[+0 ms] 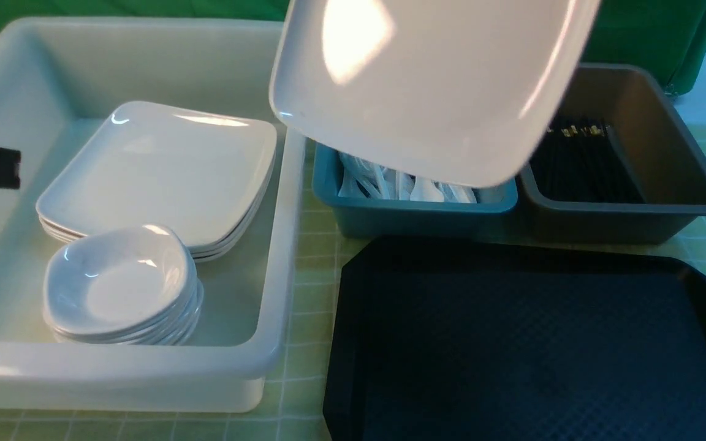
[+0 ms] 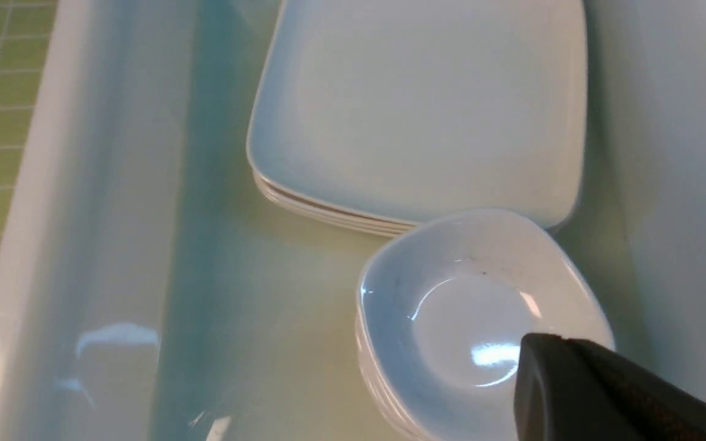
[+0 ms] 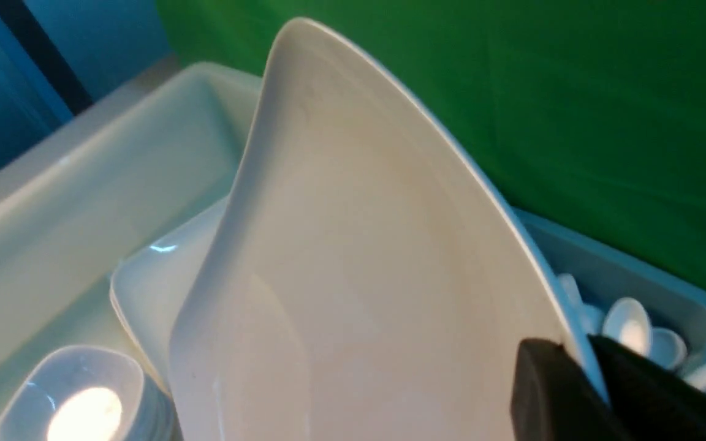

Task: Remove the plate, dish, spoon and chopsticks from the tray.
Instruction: Use the right arm to put the plate into the large storage box on the left

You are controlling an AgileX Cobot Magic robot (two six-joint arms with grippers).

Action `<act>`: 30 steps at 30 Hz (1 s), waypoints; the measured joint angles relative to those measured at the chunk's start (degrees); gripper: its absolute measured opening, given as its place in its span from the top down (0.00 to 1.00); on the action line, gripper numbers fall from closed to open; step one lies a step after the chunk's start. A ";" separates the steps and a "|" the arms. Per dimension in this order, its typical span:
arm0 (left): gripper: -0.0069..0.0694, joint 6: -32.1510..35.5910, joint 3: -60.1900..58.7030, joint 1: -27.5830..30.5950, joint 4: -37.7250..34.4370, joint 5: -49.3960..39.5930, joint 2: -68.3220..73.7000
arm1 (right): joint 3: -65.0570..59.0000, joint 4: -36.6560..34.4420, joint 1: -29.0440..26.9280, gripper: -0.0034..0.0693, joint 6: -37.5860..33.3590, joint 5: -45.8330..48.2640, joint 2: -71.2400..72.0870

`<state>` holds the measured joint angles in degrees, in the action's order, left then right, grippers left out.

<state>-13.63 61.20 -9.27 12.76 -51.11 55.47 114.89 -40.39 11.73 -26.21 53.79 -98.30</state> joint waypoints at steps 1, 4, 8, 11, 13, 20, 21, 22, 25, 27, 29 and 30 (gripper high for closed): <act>0.93 -0.11 0.00 0.78 0.00 0.08 0.35 | 1.78 0.00 0.89 0.91 0.16 -0.34 -1.21; 0.93 -0.12 0.00 5.37 -2.52 0.90 2.54 | 8.47 -0.09 5.29 0.91 1.34 -2.00 -7.41; 0.93 4.26 0.00 12.42 -10.61 2.48 5.12 | 15.89 -0.40 9.59 0.91 3.02 -4.27 -14.42; 0.93 9.26 0.00 18.46 -18.24 4.41 6.63 | 21.05 -0.61 12.82 0.91 4.14 -7.55 -20.11; 0.93 12.33 0.00 21.41 -22.43 4.97 6.89 | 23.17 -0.61 14.76 0.91 4.23 -10.12 -23.45; 0.93 17.37 0.00 25.24 -29.22 5.37 6.94 | 24.48 -0.53 19.70 0.91 3.76 -19.74 -30.43; 0.93 17.53 0.00 25.29 -29.54 5.42 6.94 | 24.48 -0.48 20.48 0.91 3.32 -21.23 -31.64; 0.93 17.53 0.00 25.29 -29.70 5.42 6.94 | 24.48 -0.48 20.90 0.91 2.86 -22.17 -32.08; 0.93 17.74 0.00 25.33 -29.83 5.42 6.94 | 24.48 -0.43 21.95 0.91 1.84 -24.90 -34.16; 0.93 17.96 0.00 25.33 -29.83 5.42 6.94 | 24.50 -0.46 22.59 0.91 1.17 -26.30 -35.71; 0.93 18.03 0.00 25.33 -29.83 5.42 6.94 | 24.55 -0.46 22.91 0.91 0.83 -27.10 -36.74; 0.93 18.16 0.00 25.33 -29.89 5.42 6.94 | 24.57 -0.46 23.04 0.91 0.60 -27.65 -37.54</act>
<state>4.53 61.20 16.06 -17.13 -45.69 62.41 139.46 -40.85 34.78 -25.61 26.14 -135.84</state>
